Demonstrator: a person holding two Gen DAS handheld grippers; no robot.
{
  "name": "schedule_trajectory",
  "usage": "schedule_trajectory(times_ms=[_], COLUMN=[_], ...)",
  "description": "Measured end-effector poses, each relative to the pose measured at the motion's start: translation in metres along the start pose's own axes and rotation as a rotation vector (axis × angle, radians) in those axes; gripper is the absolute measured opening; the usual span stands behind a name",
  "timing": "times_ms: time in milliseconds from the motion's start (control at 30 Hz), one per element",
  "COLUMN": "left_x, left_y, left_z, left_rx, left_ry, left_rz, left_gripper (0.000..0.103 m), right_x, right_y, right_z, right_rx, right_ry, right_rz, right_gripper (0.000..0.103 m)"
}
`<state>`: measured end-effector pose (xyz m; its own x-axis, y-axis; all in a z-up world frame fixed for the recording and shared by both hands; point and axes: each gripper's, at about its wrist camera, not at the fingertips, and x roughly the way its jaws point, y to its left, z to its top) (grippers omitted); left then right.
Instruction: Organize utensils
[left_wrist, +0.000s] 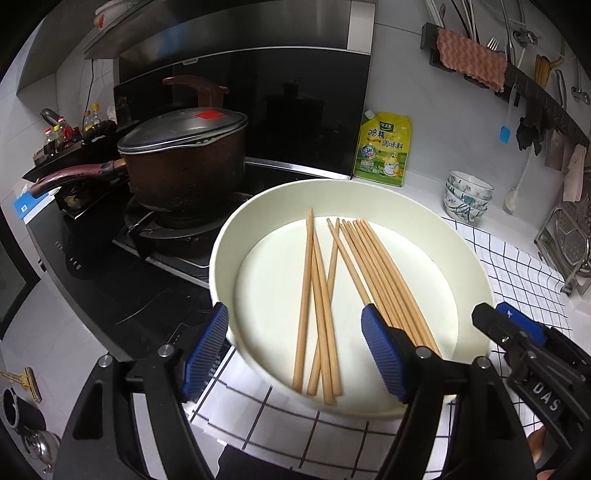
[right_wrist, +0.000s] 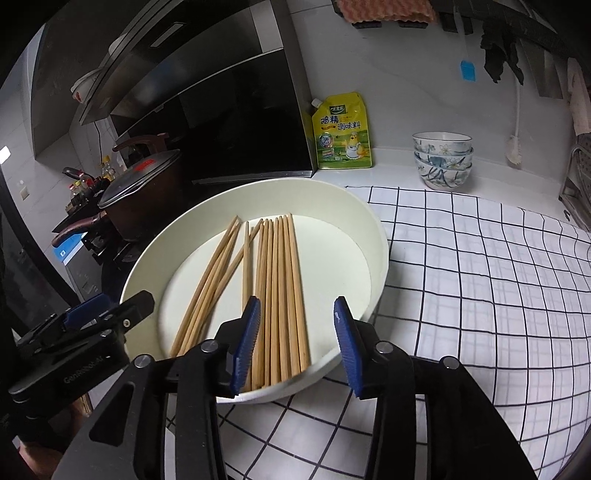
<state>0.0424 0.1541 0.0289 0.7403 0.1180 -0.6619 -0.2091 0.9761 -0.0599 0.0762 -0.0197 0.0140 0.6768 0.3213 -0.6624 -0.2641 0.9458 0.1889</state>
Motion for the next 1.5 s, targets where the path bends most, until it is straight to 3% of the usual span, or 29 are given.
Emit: schedule_trajectory(times_ms=[167,700,867,1133,1500], left_x=[-0.01,-0.021,-0.024,-0.025,-0.03], left_y=[-0.002,-0.006,-0.005,0.0,-0.001], left_z=[-0.005,-0.011,-0.011,-0.012,-0.014], left_rx=[0.006,0.006,-0.005,-0.027,-0.028], left_ry=[-0.012,-0.012,-0.017,-0.006,-0.007], left_rz=[0.014,0.032,0.039,0.062,0.051], left_gripper=[0.081,0.089,0.097,0.097,0.097], right_x=[-0.004,-0.016,-0.018,-0.024,-0.031], right_y=[0.001,-0.003,-0.003,-0.004,-0.005], right_z=[-0.007,-0.011,-0.01,-0.01,-0.012], right_rx=[-0.003,-0.001,-0.006,-0.001,0.003], right_ry=[0.004,-0.011,-0.014,-0.022,-0.032], right_rz=[-0.003,-0.021,-0.026,-0.028,-0.046], right_gripper=[0.047,0.051,0.054,0.066,0.073])
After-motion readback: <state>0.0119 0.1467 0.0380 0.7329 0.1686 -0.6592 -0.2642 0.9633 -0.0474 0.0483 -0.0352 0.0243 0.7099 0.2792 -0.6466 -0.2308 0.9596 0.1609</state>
